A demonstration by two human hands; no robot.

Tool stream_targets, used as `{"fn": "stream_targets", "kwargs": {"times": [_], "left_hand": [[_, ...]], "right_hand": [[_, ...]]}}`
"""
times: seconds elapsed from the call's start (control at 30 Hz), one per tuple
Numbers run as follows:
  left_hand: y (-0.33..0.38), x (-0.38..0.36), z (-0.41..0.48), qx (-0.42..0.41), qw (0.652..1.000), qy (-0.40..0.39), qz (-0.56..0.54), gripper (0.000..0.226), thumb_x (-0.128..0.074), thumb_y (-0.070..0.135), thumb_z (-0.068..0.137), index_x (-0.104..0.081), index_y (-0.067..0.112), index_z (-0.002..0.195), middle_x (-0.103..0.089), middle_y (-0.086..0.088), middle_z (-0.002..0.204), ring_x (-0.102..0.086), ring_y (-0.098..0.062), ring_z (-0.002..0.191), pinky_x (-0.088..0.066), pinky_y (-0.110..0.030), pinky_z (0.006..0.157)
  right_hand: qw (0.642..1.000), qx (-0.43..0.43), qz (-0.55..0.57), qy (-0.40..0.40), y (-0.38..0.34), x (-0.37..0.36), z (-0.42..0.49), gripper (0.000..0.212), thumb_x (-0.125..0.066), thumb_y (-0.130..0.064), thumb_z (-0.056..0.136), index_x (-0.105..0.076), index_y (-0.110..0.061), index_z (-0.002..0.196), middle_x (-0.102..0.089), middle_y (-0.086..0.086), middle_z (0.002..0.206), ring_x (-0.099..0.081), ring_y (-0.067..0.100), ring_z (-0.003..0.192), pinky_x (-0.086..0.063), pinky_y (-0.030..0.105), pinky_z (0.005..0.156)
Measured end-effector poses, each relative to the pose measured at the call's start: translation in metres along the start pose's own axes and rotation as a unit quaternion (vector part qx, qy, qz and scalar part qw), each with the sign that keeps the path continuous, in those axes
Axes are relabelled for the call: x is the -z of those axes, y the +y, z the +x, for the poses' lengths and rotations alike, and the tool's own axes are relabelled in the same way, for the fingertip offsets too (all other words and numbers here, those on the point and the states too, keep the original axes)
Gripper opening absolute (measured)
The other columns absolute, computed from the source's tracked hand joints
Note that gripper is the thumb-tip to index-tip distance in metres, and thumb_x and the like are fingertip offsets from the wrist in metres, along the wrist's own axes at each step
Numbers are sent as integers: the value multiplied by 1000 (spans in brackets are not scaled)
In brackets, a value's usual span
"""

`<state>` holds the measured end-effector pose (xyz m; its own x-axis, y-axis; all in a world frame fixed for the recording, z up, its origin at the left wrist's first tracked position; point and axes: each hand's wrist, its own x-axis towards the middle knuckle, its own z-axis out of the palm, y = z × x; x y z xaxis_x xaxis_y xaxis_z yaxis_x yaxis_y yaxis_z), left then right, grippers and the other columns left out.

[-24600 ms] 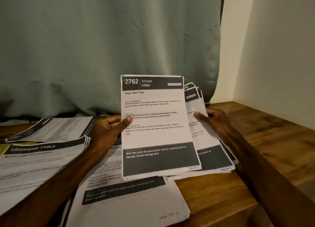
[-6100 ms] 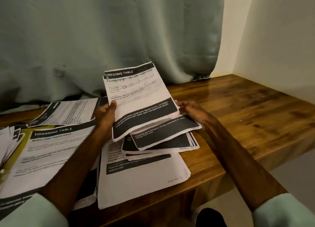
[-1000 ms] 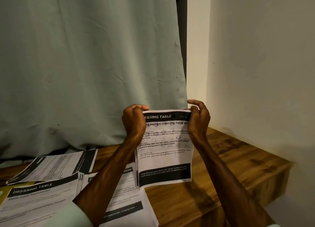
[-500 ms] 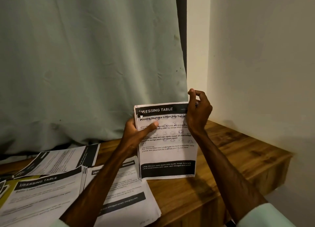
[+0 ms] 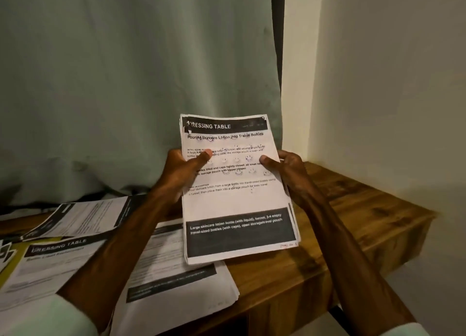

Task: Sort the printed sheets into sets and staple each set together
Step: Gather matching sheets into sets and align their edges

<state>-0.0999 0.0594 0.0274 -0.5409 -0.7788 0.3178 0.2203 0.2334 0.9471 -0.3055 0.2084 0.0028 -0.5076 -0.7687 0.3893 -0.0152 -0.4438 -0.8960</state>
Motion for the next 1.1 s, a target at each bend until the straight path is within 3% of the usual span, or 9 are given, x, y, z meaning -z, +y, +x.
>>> {"fn": "stream_targets", "kwargs": {"times": [0.33, 0.43, 0.63, 0.77, 0.83, 0.9, 0.97, 1.03, 1.1], "left_hand": [[-83, 53, -24, 99, 992, 18, 79, 36, -79, 29, 90, -69, 17, 122, -78, -2, 109, -76, -22, 98, -60, -45, 90], [-93, 56, -30, 98, 992, 19, 83, 25, -76, 26, 92, -71, 18, 115, -79, -2, 102, -76, -17, 90, -61, -32, 73], [-114, 59, -36, 138, 984, 9, 112, 24, -74, 29, 92, -69, 20, 114, -78, -4, 109, -78, -18, 89, -63, -45, 81], [-134, 52, -41, 19, 977, 92, 189, 42, -84, 22, 85, -62, 23, 120, -71, 2, 120, -71, -16, 104, -57, -46, 97], [-137, 51, -42, -109, 916, 180, 341, 82, -89, 28, 77, -43, 19, 144, -50, -8, 148, -49, -26, 135, -42, -47, 114], [-133, 48, -42, -235, 855, 193, 420, 87, -85, 32, 77, -39, 13, 149, -39, -12, 154, -37, -31, 141, -34, -49, 118], [-128, 36, -42, -240, 890, 123, 367, 66, -80, 35, 85, -50, 16, 139, -56, -4, 138, -55, -20, 125, -47, -47, 106], [-116, 19, -41, -106, 965, 46, 236, 53, -79, 47, 86, -59, 19, 127, -71, 3, 116, -70, -13, 100, -60, -45, 90], [-104, 7, -34, 45, 993, -3, 110, 55, -73, 58, 86, -67, 14, 117, -78, -4, 98, -77, -20, 85, -63, -50, 84]], "right_hand": [[989, -138, -29, -39, 86, -19, -23, 31, -69, -6, 95, -66, 4, 124, -75, 16, 113, -75, 35, 97, -64, 41, 75], [988, -147, -24, -31, 96, -24, -24, 30, -68, -5, 95, -66, 5, 123, -76, 16, 111, -76, 34, 95, -64, 40, 72], [982, -179, -64, -19, 110, -35, -20, 25, -70, -12, 95, -68, -6, 119, -79, 6, 104, -77, 25, 91, -62, 35, 66], [980, -176, -91, 0, 132, -36, -24, 23, -70, -14, 95, -68, -11, 117, -76, 14, 114, -71, 43, 106, -57, 63, 89], [980, -157, -122, 19, 137, -36, -26, 13, -69, -15, 96, -69, -16, 109, -76, 14, 109, -68, 47, 104, -54, 67, 88], [978, -99, -180, 24, 141, -39, -29, 9, -66, -12, 98, -70, -15, 105, -77, 10, 105, -74, 34, 94, -61, 56, 81], [962, -14, -271, 17, 149, -40, -32, 10, -62, -11, 100, -72, -12, 97, -77, 6, 92, -75, 24, 82, -63, 47, 69], [937, 72, -343, 3, 158, -41, -34, 22, -58, -8, 102, -73, -16, 89, -73, 2, 76, -70, 17, 66, -58, 42, 57], [908, 136, -397, -18, 162, -41, -36, 32, -54, -2, 99, -75, -23, 110, -75, -1, 82, -68, 13, 66, -55, 34, 58]]}}
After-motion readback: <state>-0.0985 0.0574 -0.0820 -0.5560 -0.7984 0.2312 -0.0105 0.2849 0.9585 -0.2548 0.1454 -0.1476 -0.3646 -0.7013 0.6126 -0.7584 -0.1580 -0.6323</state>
